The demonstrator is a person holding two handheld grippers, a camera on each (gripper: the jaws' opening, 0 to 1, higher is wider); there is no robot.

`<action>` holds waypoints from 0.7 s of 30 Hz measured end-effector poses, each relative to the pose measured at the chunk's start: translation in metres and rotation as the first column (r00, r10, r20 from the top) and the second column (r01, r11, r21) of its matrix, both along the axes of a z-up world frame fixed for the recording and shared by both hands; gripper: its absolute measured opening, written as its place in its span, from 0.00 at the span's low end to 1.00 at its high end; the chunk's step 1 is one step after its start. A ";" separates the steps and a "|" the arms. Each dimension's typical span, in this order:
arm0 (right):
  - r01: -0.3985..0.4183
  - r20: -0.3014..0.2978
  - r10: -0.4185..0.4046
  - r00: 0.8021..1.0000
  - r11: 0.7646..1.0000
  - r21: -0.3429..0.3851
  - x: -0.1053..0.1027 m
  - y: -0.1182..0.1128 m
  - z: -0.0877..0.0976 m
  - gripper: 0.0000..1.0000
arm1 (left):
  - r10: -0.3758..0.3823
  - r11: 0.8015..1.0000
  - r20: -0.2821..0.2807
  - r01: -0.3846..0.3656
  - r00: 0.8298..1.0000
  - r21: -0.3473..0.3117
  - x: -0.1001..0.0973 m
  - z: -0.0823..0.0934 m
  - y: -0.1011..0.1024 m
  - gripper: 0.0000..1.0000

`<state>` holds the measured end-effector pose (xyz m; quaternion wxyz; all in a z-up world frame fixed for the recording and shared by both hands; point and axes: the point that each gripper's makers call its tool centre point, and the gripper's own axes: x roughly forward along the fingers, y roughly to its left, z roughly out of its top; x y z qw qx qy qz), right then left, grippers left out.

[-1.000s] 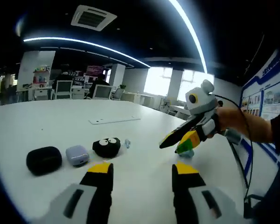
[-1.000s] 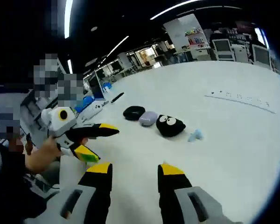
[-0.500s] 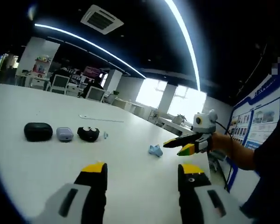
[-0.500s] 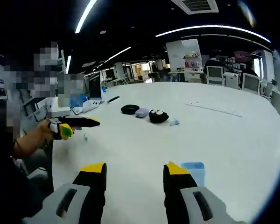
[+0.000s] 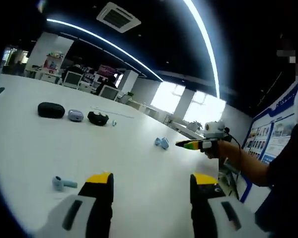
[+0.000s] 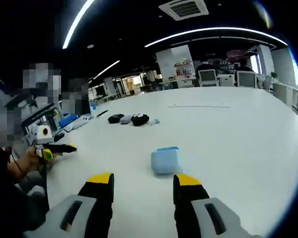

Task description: Pick up the earbuds from the table and place the earbuds into the earbud case

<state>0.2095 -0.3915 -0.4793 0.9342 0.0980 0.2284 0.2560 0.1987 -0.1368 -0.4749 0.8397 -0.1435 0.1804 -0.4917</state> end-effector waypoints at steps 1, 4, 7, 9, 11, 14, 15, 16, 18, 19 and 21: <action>0.005 -0.008 -0.004 1.000 1.000 0.017 0.003 -0.003 -0.001 0.47 | -0.001 1.000 -0.004 0.001 1.000 0.000 -0.001 -0.001 0.000 0.63; -0.007 -0.050 0.008 0.999 1.000 0.021 0.011 -0.006 -0.009 0.46 | -0.002 1.000 -0.003 0.002 1.000 0.005 -0.005 -0.001 0.001 0.63; -0.045 -0.084 0.045 0.995 0.999 0.004 0.021 -0.008 -0.018 0.46 | 0.001 1.000 -0.007 -0.001 1.000 -0.001 -0.005 0.000 0.001 0.63; -0.062 -0.092 0.065 0.994 0.997 0.035 0.027 -0.008 -0.017 0.43 | -0.006 1.000 -0.013 0.006 1.000 -0.004 -0.007 0.000 0.000 0.64; -0.082 -0.105 0.088 0.991 0.995 0.061 0.033 -0.007 -0.017 0.41 | -0.012 1.000 -0.015 0.012 1.000 -0.004 -0.008 -0.001 -0.001 0.64; -0.116 -0.120 0.124 0.985 0.991 0.073 0.040 -0.006 -0.016 0.40 | -0.024 1.000 -0.024 0.024 0.999 -0.007 -0.011 -0.001 -0.002 0.64; -0.131 -0.124 0.138 0.983 0.989 0.067 0.040 -0.006 -0.017 0.40 | -0.032 0.999 -0.033 0.031 0.999 -0.011 -0.012 -0.002 -0.002 0.64; -0.143 -0.125 0.150 0.981 0.987 0.068 0.043 -0.006 -0.017 0.39 | -0.037 0.999 -0.037 0.037 0.999 -0.013 -0.013 -0.002 -0.003 0.64; -0.184 -0.154 0.198 0.968 0.978 0.099 0.043 0.001 -0.017 0.35 | -0.041 0.999 -0.040 0.040 0.998 -0.009 -0.014 -0.002 -0.003 0.64; -0.198 -0.152 0.210 0.966 0.976 0.090 0.045 0.003 -0.017 0.31 | -0.043 0.999 -0.042 0.042 0.998 -0.007 -0.014 -0.003 -0.003 0.64; -0.222 -0.151 0.228 0.962 0.973 0.056 0.047 0.005 -0.020 0.28 | -0.039 0.999 -0.053 0.039 0.998 -0.007 -0.012 -0.004 -0.001 0.64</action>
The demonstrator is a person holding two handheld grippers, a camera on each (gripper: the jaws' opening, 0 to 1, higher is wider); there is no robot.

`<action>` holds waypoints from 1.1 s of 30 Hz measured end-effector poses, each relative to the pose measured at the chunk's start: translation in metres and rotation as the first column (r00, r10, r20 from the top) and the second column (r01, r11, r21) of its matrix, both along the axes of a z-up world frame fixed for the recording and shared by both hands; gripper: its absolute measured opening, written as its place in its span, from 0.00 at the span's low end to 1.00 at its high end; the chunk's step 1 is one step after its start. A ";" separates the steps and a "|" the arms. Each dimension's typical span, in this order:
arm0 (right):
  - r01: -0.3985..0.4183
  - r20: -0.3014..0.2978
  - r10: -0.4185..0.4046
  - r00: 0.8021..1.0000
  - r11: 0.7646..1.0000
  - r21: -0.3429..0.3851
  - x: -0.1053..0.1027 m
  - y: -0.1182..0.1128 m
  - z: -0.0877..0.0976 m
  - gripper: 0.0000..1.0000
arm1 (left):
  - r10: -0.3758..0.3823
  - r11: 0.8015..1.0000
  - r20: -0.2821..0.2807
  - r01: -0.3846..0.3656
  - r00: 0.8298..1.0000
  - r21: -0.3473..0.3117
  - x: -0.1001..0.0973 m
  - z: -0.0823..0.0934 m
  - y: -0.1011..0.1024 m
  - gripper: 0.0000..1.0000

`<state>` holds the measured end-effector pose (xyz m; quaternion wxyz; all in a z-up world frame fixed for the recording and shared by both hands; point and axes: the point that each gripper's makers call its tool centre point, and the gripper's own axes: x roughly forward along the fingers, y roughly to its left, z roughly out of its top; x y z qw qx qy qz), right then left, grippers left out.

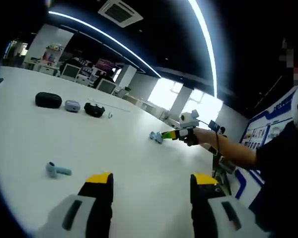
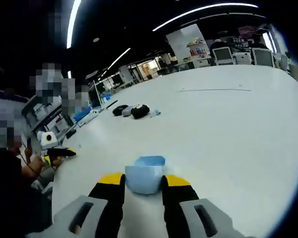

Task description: Pick up the earbuds from the table and place the earbuds into the earbud case

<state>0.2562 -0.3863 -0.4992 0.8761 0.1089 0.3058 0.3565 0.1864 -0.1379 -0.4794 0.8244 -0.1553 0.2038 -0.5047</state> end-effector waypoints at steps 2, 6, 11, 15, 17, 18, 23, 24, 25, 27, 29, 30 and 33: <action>-0.008 -0.012 0.008 1.000 1.000 -0.011 0.001 0.001 0.000 0.28 | 0.016 1.000 -0.002 -0.016 1.000 -0.003 0.003 0.000 0.002 0.64; -0.026 -0.018 0.026 1.000 1.000 -0.012 0.002 0.001 -0.002 0.24 | 0.028 1.000 -0.013 -0.028 1.000 -0.009 0.004 0.000 0.004 0.64; -0.050 0.016 0.051 0.999 0.998 -0.029 -0.002 0.000 -0.008 0.09 | 0.030 1.000 -0.015 -0.030 0.999 -0.003 0.005 -0.001 0.004 0.64; -0.032 0.016 0.032 0.999 0.999 0.014 -0.003 -0.001 -0.007 0.11 | 0.026 1.000 -0.016 -0.026 1.000 0.004 0.004 -0.002 0.003 0.64; -0.012 0.019 0.012 1.000 1.000 0.011 -0.001 -0.005 -0.005 0.16 | 0.025 1.000 -0.017 -0.024 1.000 0.006 0.004 -0.003 0.003 0.64; -0.002 0.021 0.002 1.000 1.000 0.009 -0.001 -0.006 -0.003 0.17 | 0.024 1.000 -0.016 -0.024 1.000 0.007 0.004 -0.003 0.003 0.64; 0.062 0.034 -0.063 0.997 0.998 0.023 0.006 -0.018 0.007 0.18 | 0.022 1.000 -0.016 -0.022 1.000 0.005 0.004 -0.002 0.003 0.64; 0.088 0.032 -0.089 0.995 0.996 0.027 0.009 -0.022 0.008 0.18 | 0.021 1.000 -0.015 -0.020 1.000 0.006 0.004 -0.002 0.003 0.64; 0.115 0.031 -0.116 0.993 0.993 0.032 0.013 -0.026 0.009 0.18 | 0.019 1.000 -0.014 -0.019 1.000 0.006 0.003 -0.002 0.002 0.64; 0.156 0.022 -0.157 0.987 0.987 0.049 0.020 -0.030 0.012 0.17 | 0.017 1.000 -0.013 -0.017 1.000 0.006 0.003 -0.002 0.002 0.64; 0.180 0.002 -0.180 0.984 0.982 0.057 0.027 -0.030 0.013 0.17 | 0.015 1.000 -0.012 -0.015 1.000 0.005 0.002 -0.002 0.002 0.64; 0.184 -0.008 -0.184 0.983 0.982 0.043 0.029 -0.027 0.012 0.17 | 0.014 1.000 -0.012 -0.014 1.000 0.005 0.002 -0.002 0.002 0.64; 0.183 -0.007 -0.185 0.983 0.978 -0.099 0.037 -0.029 0.004 0.12 | 0.013 1.000 -0.011 -0.013 1.000 0.002 0.001 -0.002 0.003 0.64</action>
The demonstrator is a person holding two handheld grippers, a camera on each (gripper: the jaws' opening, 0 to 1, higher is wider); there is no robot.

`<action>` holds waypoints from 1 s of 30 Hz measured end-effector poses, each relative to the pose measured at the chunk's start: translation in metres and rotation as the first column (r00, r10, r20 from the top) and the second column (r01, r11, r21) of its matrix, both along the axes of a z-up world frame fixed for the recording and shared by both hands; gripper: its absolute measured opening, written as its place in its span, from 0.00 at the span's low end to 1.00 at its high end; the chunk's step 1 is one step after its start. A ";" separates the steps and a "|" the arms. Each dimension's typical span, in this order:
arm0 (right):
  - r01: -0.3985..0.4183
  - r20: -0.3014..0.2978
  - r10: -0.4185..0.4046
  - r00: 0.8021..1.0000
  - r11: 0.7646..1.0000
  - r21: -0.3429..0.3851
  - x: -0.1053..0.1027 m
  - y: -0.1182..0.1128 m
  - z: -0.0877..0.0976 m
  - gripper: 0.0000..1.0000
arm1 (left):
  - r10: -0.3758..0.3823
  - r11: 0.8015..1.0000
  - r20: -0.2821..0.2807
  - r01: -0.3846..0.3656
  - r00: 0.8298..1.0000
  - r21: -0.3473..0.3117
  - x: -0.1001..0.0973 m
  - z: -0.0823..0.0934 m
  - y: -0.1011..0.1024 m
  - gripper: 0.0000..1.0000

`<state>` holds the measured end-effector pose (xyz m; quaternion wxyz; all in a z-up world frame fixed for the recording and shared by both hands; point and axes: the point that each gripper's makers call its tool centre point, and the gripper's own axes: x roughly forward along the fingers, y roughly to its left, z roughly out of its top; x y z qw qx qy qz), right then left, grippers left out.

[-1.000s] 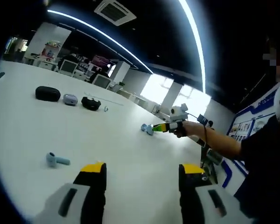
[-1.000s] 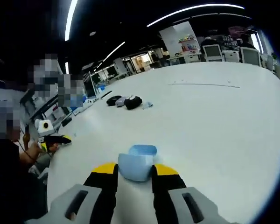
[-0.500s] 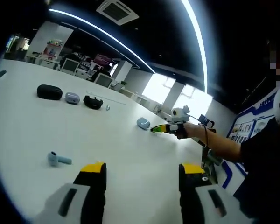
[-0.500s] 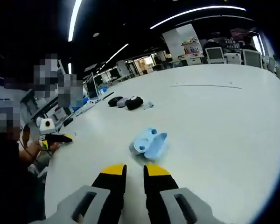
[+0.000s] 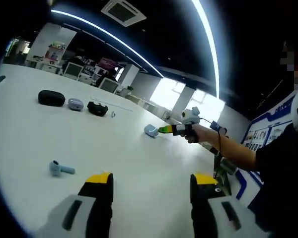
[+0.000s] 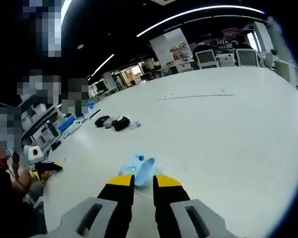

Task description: Pick up the earbuds from the table and place the earbuds into the earbud case

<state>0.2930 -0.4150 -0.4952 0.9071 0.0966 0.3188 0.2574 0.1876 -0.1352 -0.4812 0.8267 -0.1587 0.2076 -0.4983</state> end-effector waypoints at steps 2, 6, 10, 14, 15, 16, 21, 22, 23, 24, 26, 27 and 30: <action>-0.003 -0.010 0.002 1.000 0.999 -0.046 0.005 0.004 0.000 0.10 | -0.002 1.000 0.002 0.002 1.000 -0.002 0.000 0.000 0.000 0.64; -0.028 -0.046 0.021 0.999 0.988 -0.155 0.009 0.009 -0.006 0.07 | -0.010 1.000 0.005 0.010 1.000 -0.004 -0.001 0.001 0.000 0.64; -0.043 -0.083 0.025 0.996 0.974 -0.221 0.010 0.014 -0.011 0.07 | -0.013 1.000 0.005 0.013 1.000 -0.010 -0.001 0.001 0.000 0.64; -0.062 -0.094 0.037 0.995 0.960 -0.274 0.011 0.013 -0.015 0.04 | -0.022 1.000 0.010 0.022 1.000 -0.010 -0.002 0.001 -0.002 0.64; -0.071 -0.094 0.045 0.995 0.956 -0.286 0.010 0.013 -0.015 0.03 | -0.023 1.000 0.010 0.023 1.000 -0.010 -0.002 0.002 -0.002 0.64; -0.077 -0.090 0.053 0.995 0.953 -0.292 0.010 0.013 -0.014 0.03 | -0.024 1.000 0.010 0.024 1.000 -0.011 -0.002 0.002 -0.002 0.64; -0.123 -0.003 0.137 0.991 0.882 -0.454 0.011 0.015 -0.005 0.02 | -0.028 1.000 0.009 0.028 1.000 -0.015 -0.002 0.002 -0.001 0.64; -0.120 0.005 0.138 0.990 0.877 -0.466 0.011 0.015 -0.004 0.02 | -0.028 0.999 0.009 0.028 1.000 -0.016 -0.002 0.002 -0.001 0.64; -0.116 0.041 0.161 0.986 0.845 -0.522 0.012 0.016 0.002 0.02 | -0.028 0.999 0.009 0.028 1.000 -0.016 -0.002 0.002 -0.001 0.64; -0.117 0.060 0.182 0.981 0.814 -0.569 0.011 0.017 0.005 0.02 | -0.029 0.999 0.009 0.029 1.000 -0.016 -0.002 0.002 -0.001 0.64; -0.123 0.098 0.235 0.967 0.769 -0.628 0.007 0.025 0.010 0.02 | -0.032 0.999 0.011 0.033 0.999 -0.015 -0.003 0.002 -0.002 0.64; -0.128 0.121 0.271 0.955 0.745 -0.655 0.007 0.029 0.013 0.02 | -0.033 0.999 0.013 0.034 0.999 -0.013 -0.003 0.002 -0.002 0.64; -0.127 0.170 0.350 0.921 0.685 -0.718 -0.001 0.046 0.021 0.02 | -0.042 0.999 0.023 0.043 0.999 -0.005 -0.004 0.002 -0.004 0.64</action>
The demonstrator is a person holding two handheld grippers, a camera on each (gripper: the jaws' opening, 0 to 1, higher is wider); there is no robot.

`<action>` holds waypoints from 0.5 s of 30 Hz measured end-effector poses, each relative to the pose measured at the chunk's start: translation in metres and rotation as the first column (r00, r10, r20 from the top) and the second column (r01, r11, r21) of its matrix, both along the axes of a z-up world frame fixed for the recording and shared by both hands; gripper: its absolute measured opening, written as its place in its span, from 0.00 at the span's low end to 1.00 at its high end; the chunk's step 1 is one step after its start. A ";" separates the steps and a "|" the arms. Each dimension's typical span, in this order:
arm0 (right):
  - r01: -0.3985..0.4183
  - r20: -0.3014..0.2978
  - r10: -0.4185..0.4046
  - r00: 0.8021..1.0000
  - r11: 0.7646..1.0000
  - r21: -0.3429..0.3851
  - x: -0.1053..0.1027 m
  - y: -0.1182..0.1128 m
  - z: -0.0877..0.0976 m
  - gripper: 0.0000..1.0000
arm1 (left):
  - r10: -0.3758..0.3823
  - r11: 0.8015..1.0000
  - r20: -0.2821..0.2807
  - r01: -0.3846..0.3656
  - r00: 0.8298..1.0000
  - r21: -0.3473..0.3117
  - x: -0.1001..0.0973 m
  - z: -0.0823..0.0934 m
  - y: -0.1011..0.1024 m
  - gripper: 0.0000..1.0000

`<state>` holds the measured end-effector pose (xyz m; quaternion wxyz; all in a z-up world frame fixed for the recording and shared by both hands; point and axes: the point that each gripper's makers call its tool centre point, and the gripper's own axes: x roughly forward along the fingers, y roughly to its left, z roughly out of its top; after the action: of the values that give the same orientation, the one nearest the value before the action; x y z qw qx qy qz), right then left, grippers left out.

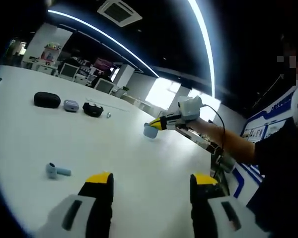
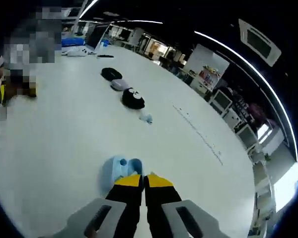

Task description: Pick up the earbuds from the table and place the earbuds into the earbud case

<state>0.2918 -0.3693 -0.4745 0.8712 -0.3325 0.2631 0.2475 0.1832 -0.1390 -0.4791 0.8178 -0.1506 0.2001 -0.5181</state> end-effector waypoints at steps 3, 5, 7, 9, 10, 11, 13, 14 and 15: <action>-0.106 0.062 0.109 0.992 0.993 -0.049 -0.013 0.026 0.007 0.02 | -0.017 1.000 0.015 0.017 1.000 0.017 -0.002 -0.001 -0.002 0.64; -0.170 0.088 0.174 0.981 0.984 -0.050 -0.025 0.049 0.012 0.02 | -0.040 0.999 0.029 0.039 0.999 0.031 -0.004 -0.001 -0.004 0.64; -0.237 0.105 0.242 0.965 0.970 -0.060 -0.036 0.067 0.014 0.02 | -0.065 0.997 0.045 0.063 0.997 0.047 -0.005 -0.001 -0.007 0.64; -0.316 0.112 0.322 0.940 0.946 -0.069 -0.050 0.090 0.013 0.02 | -0.091 0.995 0.059 0.088 0.994 0.054 -0.005 0.000 -0.010 0.64; -0.339 0.109 0.344 0.933 0.939 -0.062 -0.056 0.098 0.013 0.02 | -0.101 0.994 0.064 0.097 0.993 0.052 -0.005 0.002 -0.011 0.64; -0.348 0.115 0.353 0.929 0.935 -0.063 -0.059 0.104 0.013 0.02 | -0.108 0.993 0.063 0.105 0.992 0.049 -0.005 0.003 -0.013 0.63; -0.369 0.122 0.374 0.919 0.927 -0.065 -0.065 0.113 0.013 0.02 | -0.108 0.994 0.066 0.106 0.992 0.028 -0.003 0.009 -0.015 0.63; -0.379 0.132 0.385 0.913 0.923 -0.070 -0.067 0.118 0.014 0.02 | -0.110 0.994 0.070 0.109 0.991 0.025 -0.003 0.010 -0.016 0.63; -0.393 0.138 0.399 0.907 0.917 -0.071 -0.069 0.123 0.015 0.02 | -0.117 0.993 0.082 0.115 0.990 0.029 -0.002 0.011 -0.019 0.63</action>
<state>0.2228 -0.2462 -0.4599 0.8131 -0.4144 0.1293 0.3879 0.1815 -0.1577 -0.4681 0.7957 -0.1072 0.1803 -0.5682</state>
